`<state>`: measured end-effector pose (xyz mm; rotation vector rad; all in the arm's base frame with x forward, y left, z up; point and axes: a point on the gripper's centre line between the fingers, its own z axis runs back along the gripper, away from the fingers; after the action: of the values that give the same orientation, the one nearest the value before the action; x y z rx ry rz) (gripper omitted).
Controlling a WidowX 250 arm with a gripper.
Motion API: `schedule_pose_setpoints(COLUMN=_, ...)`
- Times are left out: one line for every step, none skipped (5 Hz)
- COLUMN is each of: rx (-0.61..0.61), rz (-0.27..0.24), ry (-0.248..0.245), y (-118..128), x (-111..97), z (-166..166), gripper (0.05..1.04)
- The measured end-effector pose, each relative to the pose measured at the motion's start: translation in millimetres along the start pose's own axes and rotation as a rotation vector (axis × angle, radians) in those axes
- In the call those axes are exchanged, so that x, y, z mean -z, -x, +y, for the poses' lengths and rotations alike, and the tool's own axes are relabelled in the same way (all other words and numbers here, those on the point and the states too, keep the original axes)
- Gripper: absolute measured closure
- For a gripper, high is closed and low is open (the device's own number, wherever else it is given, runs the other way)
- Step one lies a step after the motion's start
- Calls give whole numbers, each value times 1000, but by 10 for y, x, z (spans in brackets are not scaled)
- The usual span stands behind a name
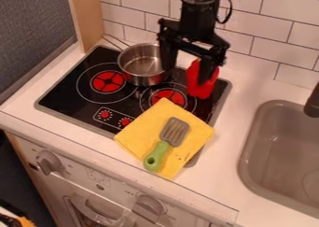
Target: Take the red object and put it on the right side of the burner
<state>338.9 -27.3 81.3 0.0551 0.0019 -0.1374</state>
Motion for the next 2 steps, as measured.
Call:
schedule_pose_setpoints(rx=5, rz=-3, ry=-2, y=-2, x=-11, z=-13, gripper=83)
schedule_pose_setpoints(rx=5, rz=-3, ry=-2, y=-2, x=-11, z=-13, gripper=83)
